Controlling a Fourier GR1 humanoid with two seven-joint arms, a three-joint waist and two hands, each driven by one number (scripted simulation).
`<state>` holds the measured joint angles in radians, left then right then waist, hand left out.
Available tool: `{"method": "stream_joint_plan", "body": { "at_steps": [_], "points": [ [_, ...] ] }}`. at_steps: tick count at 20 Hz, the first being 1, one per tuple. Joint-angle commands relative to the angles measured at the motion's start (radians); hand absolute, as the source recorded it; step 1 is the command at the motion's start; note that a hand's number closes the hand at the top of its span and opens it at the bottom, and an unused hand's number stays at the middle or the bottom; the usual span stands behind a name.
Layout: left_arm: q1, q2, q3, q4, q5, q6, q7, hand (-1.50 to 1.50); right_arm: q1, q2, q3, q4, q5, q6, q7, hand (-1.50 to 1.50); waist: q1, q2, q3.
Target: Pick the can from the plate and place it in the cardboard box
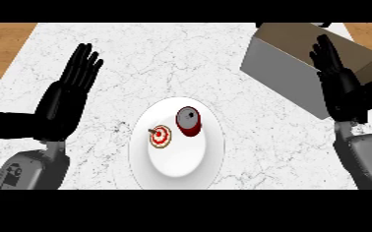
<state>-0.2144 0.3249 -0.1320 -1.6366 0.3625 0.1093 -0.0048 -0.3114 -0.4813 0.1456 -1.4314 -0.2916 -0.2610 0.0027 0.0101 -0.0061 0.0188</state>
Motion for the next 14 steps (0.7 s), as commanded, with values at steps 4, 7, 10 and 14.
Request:
{"method": "stream_joint_plan", "body": {
  "at_steps": [4, 7, 10, 14],
  "points": [
    [0.072, 0.026, 0.035, 0.147, -0.127, 0.139, 0.052, 0.00, -0.078, 0.094, 0.176, -0.169, 0.224, -0.168, 0.031, 1.50, 0.002, 0.005, -0.022],
    [0.134, 0.037, 0.025, 0.168, -0.129, 0.134, 0.067, 0.00, -0.079, -0.207, 0.264, -0.096, 0.496, -0.068, 0.016, 1.50, 0.012, 0.001, -0.063],
    [0.207, 0.019, 0.028, 0.203, -0.158, 0.185, 0.065, 0.00, 0.056, 0.057, 0.301, -0.148, 0.580, -0.406, 0.181, 1.50, -0.022, -0.003, -0.022],
    [0.168, -0.028, 0.016, 0.267, -0.196, 0.228, 0.038, 0.00, 0.088, 0.074, 0.433, -0.233, 0.883, -0.506, 0.285, -1.50, -0.035, -0.002, -0.022]
  ]
}}
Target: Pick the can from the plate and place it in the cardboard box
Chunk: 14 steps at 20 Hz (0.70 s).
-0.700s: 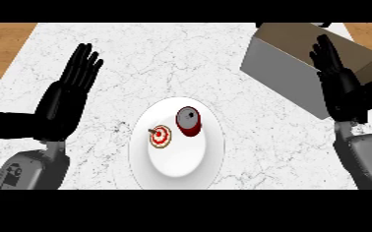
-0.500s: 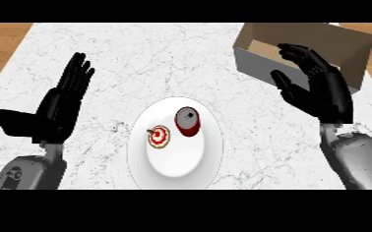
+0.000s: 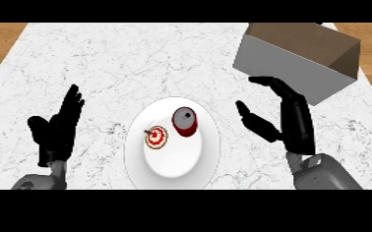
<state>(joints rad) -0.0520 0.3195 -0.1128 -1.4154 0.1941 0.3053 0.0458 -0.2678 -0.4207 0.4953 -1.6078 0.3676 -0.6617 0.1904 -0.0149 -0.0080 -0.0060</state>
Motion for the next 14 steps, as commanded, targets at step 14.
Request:
{"method": "stream_joint_plan", "body": {
  "at_steps": [14],
  "points": [
    [-0.032, -0.045, 0.010, 0.086, -0.036, 0.019, -0.021, 0.00, -0.155, 0.051, 0.163, -0.464, 0.395, 0.708, 0.954, -1.50, 0.016, 0.004, 0.003]
  ]
}}
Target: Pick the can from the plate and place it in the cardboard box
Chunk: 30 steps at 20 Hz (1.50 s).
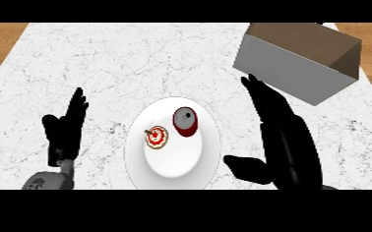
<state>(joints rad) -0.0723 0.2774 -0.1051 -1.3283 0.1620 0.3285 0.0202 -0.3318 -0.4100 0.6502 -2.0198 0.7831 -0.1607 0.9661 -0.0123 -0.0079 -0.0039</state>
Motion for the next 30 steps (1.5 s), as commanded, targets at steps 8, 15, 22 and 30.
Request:
{"method": "stream_joint_plan", "body": {
  "at_steps": [8, 15, 22, 30],
  "points": [
    [-0.032, -0.012, 0.008, 0.031, -0.010, -0.023, -0.018, 0.00, -0.205, 0.273, 0.078, 0.076, -0.013, 0.402, 0.384, -1.50, 0.016, 0.004, 0.001],
    [-0.022, -0.006, 0.009, 0.019, -0.012, -0.029, 0.005, 0.00, -0.214, 0.368, 0.016, 0.224, -0.043, 0.463, 0.412, -1.50, 0.011, 0.004, 0.002],
    [-0.036, -0.017, 0.017, 0.042, -0.029, -0.021, 0.003, 0.00, -0.322, 0.408, 0.034, 0.333, -0.080, 0.385, 0.466, -1.50, 0.024, 0.006, 0.003],
    [-0.012, -0.028, 0.012, 0.014, -0.034, -0.026, -0.009, 0.00, -0.342, 0.409, 0.058, 0.403, -0.099, 0.398, 0.520, -1.50, 0.028, 0.002, 0.003]
  ]
}}
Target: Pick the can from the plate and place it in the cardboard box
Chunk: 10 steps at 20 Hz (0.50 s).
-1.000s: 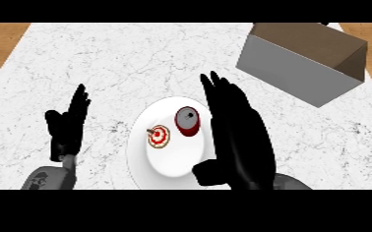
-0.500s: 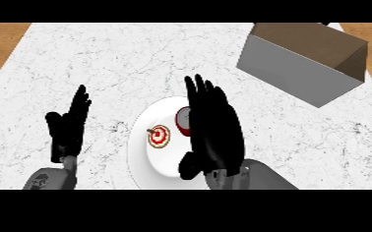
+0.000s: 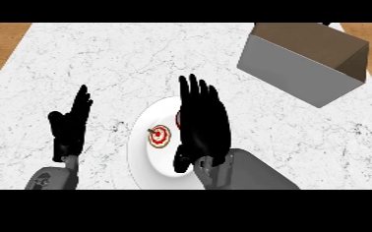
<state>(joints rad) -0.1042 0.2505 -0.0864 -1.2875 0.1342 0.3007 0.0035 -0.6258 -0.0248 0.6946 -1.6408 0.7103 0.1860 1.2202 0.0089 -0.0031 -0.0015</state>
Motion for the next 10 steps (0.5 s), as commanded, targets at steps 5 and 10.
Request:
{"method": "stream_joint_plan", "body": {
  "at_steps": [5, 10],
  "points": [
    [0.021, -0.013, -0.010, -0.041, -0.010, 0.008, 0.021, 0.00, -0.056, 0.024, 0.037, 0.077, -0.019, -0.016, 0.266, -1.50, 0.008, -0.005, 0.000],
    [0.013, 0.007, -0.002, -0.041, -0.015, -0.008, 0.031, 0.00, -0.098, 0.024, 0.016, 0.146, -0.048, -0.061, 0.267, -1.50, 0.016, -0.002, 0.000]
  ]
}}
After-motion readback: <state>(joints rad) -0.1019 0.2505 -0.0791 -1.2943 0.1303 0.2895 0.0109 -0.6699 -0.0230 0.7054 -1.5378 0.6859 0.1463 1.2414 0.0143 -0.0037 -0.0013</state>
